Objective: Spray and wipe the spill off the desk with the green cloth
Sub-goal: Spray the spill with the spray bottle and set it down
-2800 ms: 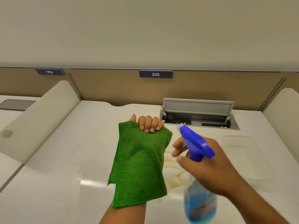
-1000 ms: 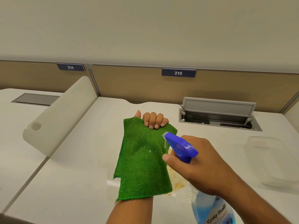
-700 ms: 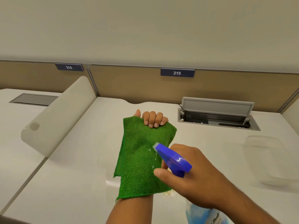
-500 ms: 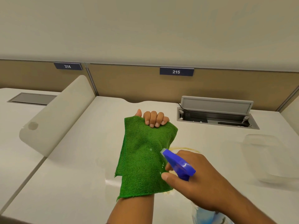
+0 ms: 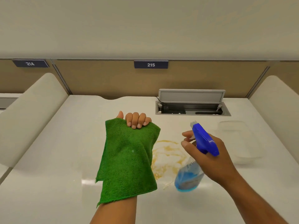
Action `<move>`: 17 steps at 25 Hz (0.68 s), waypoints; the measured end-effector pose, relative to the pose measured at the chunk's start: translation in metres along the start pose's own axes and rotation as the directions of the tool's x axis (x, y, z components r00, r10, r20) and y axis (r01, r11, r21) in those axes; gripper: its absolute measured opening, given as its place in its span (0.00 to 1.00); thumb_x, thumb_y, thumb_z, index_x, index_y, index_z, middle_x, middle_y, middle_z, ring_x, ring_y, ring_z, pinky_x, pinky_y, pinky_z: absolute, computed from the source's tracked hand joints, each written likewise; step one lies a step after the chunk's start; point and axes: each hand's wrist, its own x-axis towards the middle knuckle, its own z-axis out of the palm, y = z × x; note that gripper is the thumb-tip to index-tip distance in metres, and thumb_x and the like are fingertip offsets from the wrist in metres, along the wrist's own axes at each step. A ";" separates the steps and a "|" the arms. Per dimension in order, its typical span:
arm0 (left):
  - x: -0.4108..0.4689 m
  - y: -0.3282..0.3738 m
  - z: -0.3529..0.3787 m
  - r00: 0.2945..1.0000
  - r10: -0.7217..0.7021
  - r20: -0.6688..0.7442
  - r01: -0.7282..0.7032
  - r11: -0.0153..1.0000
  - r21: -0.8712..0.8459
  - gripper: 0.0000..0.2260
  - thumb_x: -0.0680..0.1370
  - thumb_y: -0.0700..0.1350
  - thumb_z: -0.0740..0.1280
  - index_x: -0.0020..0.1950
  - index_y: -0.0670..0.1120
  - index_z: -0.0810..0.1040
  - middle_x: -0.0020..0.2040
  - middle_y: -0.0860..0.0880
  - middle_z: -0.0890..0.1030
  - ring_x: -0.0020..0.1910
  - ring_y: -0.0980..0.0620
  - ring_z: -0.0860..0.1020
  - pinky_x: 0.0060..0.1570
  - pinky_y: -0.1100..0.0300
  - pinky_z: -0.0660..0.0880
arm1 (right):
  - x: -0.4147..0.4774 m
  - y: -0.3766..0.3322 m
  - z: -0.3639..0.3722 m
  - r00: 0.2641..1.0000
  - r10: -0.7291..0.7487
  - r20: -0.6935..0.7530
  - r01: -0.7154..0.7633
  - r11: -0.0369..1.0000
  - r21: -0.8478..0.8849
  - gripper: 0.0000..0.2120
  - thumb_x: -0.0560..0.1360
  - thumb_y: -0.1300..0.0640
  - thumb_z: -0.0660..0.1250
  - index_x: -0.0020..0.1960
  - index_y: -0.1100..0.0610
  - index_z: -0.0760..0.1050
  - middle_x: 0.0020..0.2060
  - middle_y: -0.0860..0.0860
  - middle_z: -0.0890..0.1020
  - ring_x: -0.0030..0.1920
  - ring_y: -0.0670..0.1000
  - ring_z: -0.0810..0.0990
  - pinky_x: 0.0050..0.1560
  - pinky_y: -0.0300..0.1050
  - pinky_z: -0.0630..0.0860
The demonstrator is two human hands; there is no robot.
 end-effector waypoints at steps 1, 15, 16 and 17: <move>0.000 -0.007 -0.003 1.000 0.001 0.010 -0.001 1.000 -0.014 0.26 0.82 0.55 0.53 0.29 0.45 0.74 0.26 0.48 0.74 0.29 0.48 0.71 0.37 0.54 0.66 | 0.007 0.012 -0.010 0.999 0.008 -0.049 -0.008 1.000 0.004 0.09 0.77 0.52 0.76 0.57 0.47 0.83 0.47 0.42 0.87 0.48 0.47 0.86 0.43 0.34 0.82; -0.015 -0.052 0.004 0.999 -0.049 0.018 0.049 0.999 0.003 0.20 0.81 0.51 0.63 0.31 0.44 0.74 0.27 0.47 0.74 0.31 0.50 0.63 0.39 0.54 0.62 | 0.168 0.135 -0.087 0.921 0.089 -0.379 -0.087 0.996 0.023 0.17 0.79 0.51 0.74 0.63 0.58 0.79 0.54 0.57 0.83 0.44 0.51 0.81 0.49 0.39 0.81; -0.017 -0.053 0.003 0.999 -0.041 0.009 0.041 0.999 0.004 0.20 0.81 0.51 0.63 0.31 0.44 0.73 0.27 0.47 0.74 0.31 0.50 0.63 0.39 0.54 0.62 | 0.177 0.140 -0.088 0.923 0.106 -0.369 -0.100 0.994 0.033 0.17 0.79 0.50 0.74 0.62 0.59 0.79 0.54 0.58 0.84 0.46 0.53 0.82 0.52 0.44 0.83; -0.019 -0.054 0.004 0.999 -0.032 -0.001 0.032 0.999 0.003 0.20 0.81 0.51 0.62 0.31 0.44 0.73 0.27 0.47 0.74 0.31 0.50 0.63 0.39 0.54 0.62 | 0.184 0.143 -0.087 0.928 0.113 -0.355 -0.107 0.994 0.036 0.17 0.79 0.49 0.75 0.60 0.60 0.79 0.56 0.60 0.84 0.48 0.56 0.83 0.54 0.49 0.83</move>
